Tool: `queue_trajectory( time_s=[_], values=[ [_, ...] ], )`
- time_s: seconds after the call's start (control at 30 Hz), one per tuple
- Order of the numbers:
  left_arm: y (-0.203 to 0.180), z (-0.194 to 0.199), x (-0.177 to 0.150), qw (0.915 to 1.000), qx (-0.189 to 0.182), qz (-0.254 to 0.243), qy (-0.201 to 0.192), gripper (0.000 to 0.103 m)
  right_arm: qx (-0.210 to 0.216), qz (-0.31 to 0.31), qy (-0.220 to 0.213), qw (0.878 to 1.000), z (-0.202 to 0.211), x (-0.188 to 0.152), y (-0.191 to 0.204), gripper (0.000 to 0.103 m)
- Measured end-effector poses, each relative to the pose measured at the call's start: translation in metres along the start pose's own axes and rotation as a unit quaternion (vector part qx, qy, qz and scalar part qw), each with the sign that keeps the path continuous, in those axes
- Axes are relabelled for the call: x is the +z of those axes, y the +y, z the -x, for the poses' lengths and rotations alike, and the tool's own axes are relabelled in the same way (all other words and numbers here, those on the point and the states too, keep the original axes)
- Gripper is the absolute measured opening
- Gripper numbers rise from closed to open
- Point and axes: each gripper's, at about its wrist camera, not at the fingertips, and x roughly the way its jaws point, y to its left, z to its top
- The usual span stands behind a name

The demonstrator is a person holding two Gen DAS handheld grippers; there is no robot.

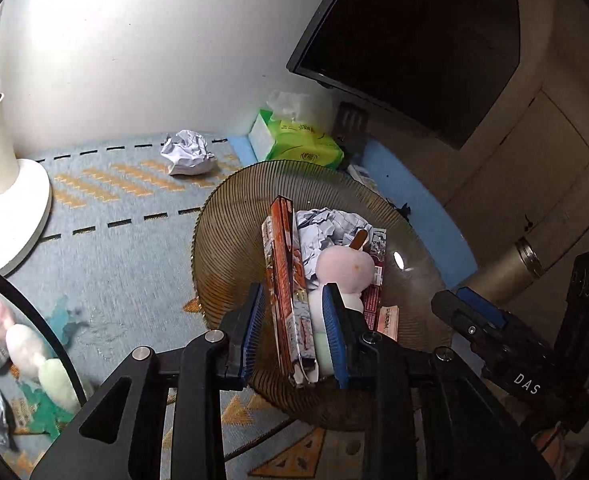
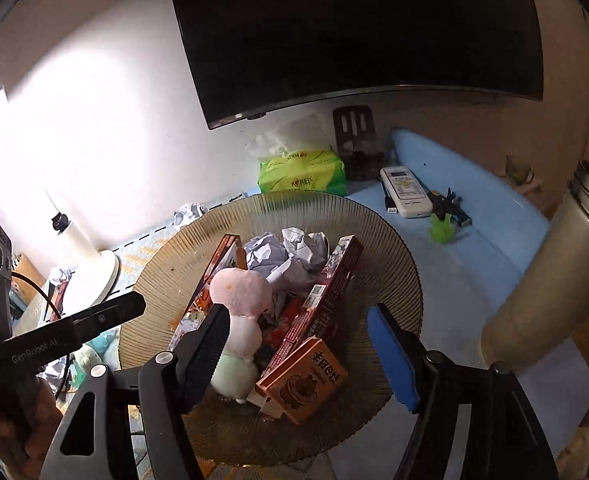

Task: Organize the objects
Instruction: 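Withdraw both open tools from the bowl back over the rug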

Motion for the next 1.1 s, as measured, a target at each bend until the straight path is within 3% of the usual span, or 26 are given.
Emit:
queue_trajectory(
  time_s=[0.17,0.27,0.43,0.57,0.73,0.87,1.03,1.1],
  values=[
    [0.014,0.047,-0.019,0.9997,0.019,-0.003,-0.017,0.027,0.029,0.016,-0.005,0.999,0.019,-0.01,0.022,0.07],
    [0.031,0.088,-0.042,0.9988,0.035,-0.006,-0.035,0.027,0.048,0.046,-0.013,0.998,0.033,-0.019,0.045,0.076],
    [0.078,0.153,-0.078,0.9894,0.13,0.013,-0.063,0.027,0.081,0.095,-0.019,0.992,0.043,-0.038,0.091,0.081],
    [0.138,0.189,-0.113,0.9762,0.19,0.089,-0.054,0.027,0.119,0.109,0.01,0.987,0.03,-0.063,0.128,0.095],
    [0.22,0.205,-0.157,0.9466,0.25,0.202,-0.027,0.027,0.119,0.15,0.062,0.98,-0.012,-0.102,0.171,0.095],
    [0.242,0.209,-0.174,0.9221,0.334,0.194,-0.027,0.027,0.116,0.143,0.123,0.975,-0.047,-0.125,0.182,0.095],
    [0.239,0.196,-0.175,0.9155,0.367,0.161,-0.03,0.029,0.088,0.147,0.126,0.977,-0.06,-0.139,0.184,0.095],
    [0.237,0.192,-0.175,0.9111,0.382,0.15,-0.035,0.034,0.087,0.152,0.128,0.976,-0.061,-0.139,0.186,0.101]
  ],
)
